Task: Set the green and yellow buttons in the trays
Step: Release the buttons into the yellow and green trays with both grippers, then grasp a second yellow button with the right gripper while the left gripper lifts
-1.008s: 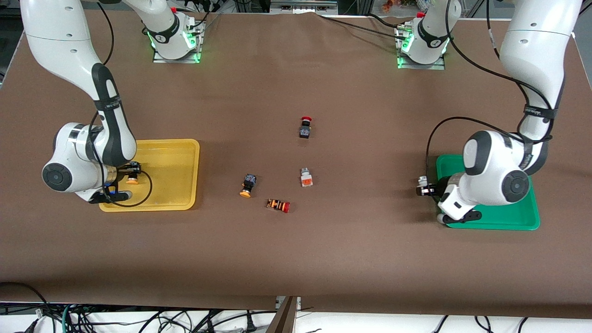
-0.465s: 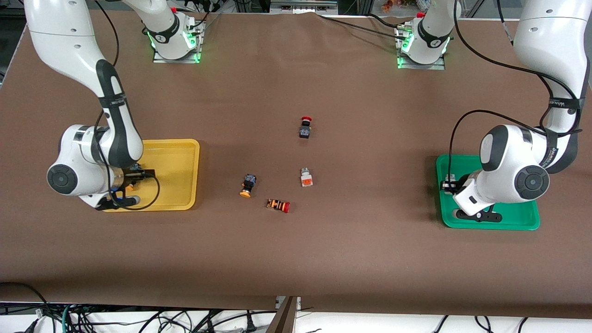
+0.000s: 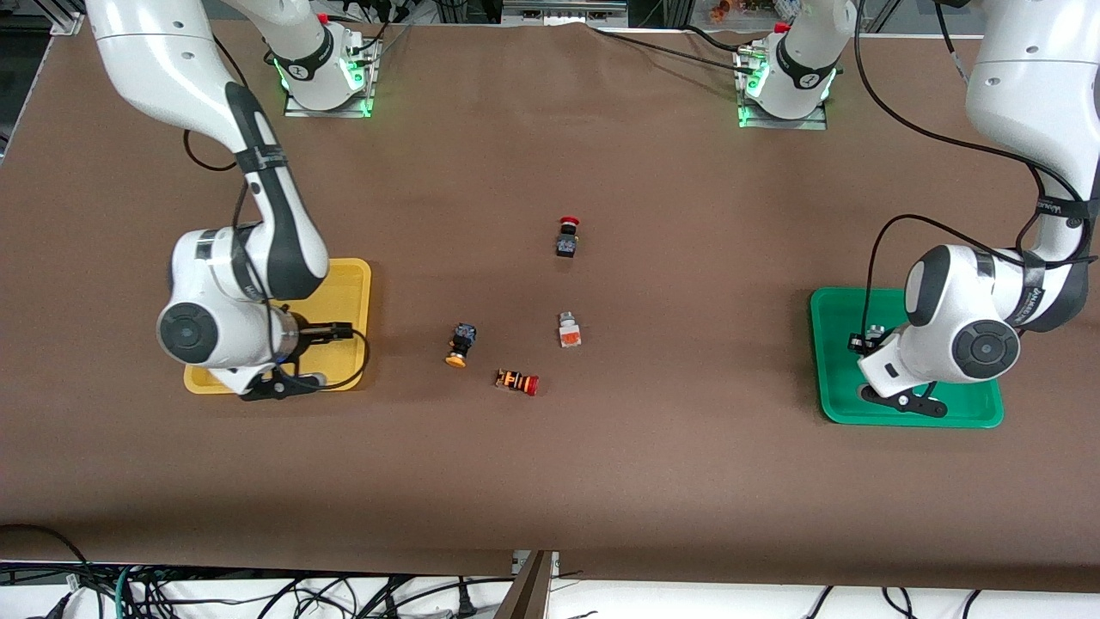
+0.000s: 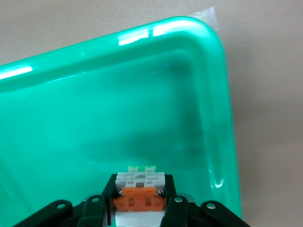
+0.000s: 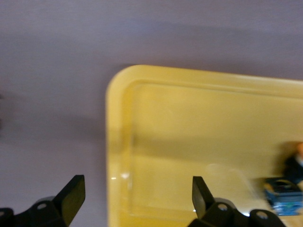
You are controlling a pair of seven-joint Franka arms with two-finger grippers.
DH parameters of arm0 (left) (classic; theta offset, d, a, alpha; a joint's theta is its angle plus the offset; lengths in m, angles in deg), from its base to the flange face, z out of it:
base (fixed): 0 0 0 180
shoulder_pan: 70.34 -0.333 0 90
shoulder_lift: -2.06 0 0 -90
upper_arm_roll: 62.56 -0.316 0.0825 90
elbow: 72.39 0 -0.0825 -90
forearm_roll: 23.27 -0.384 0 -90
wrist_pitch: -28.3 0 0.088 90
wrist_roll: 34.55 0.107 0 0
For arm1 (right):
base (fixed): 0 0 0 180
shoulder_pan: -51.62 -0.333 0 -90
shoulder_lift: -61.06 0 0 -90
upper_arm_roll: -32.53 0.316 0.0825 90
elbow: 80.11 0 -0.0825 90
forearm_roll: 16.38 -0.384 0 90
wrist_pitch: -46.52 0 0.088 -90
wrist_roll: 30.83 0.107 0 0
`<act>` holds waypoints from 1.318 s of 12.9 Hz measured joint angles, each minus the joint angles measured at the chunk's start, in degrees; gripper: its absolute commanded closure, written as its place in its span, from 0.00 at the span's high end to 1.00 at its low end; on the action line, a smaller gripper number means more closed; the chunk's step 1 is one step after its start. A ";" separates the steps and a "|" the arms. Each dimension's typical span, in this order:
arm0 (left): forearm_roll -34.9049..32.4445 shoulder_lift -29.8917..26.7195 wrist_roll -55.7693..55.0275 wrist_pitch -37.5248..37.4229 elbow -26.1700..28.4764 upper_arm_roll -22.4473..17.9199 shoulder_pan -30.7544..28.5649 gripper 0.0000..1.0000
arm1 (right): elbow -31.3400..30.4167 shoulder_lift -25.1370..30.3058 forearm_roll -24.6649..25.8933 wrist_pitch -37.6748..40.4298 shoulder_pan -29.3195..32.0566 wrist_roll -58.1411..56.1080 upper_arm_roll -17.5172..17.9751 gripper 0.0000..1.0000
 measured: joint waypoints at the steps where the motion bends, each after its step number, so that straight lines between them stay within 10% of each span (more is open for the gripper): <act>1: 0.00 0.74 0.37 2.03 0.04 0.03 -0.73 0.21 | 0.00 -0.09 -0.28 -0.77 -0.78 3.36 1.04 1.00; 6: 0.04 2.98 0.73 5.64 0.16 0.30 -1.95 0.45 | -0.02 -1.22 -0.54 -9.70 -7.78 21.47 3.52 1.00; 7: 0.05 3.18 0.73 5.71 0.17 0.39 -1.95 0.77 | -0.02 -1.90 -0.55 -11.80 -9.55 25.12 3.60 1.00; 9: 0.18 3.25 0.72 5.85 0.15 0.50 -1.95 1.00 | -0.04 -3.59 -0.55 -15.34 -12.58 31.13 3.68 1.00; 14: 1.22 3.21 0.70 5.97 -0.11 0.71 -1.97 1.00 | -0.04 -6.43 -0.55 -18.65 -14.54 34.52 3.55 0.96; 17: 1.26 2.67 0.68 3.93 -0.72 2.13 -1.99 1.00 | -0.04 -7.05 -0.55 -19.71 -14.52 34.53 3.39 0.49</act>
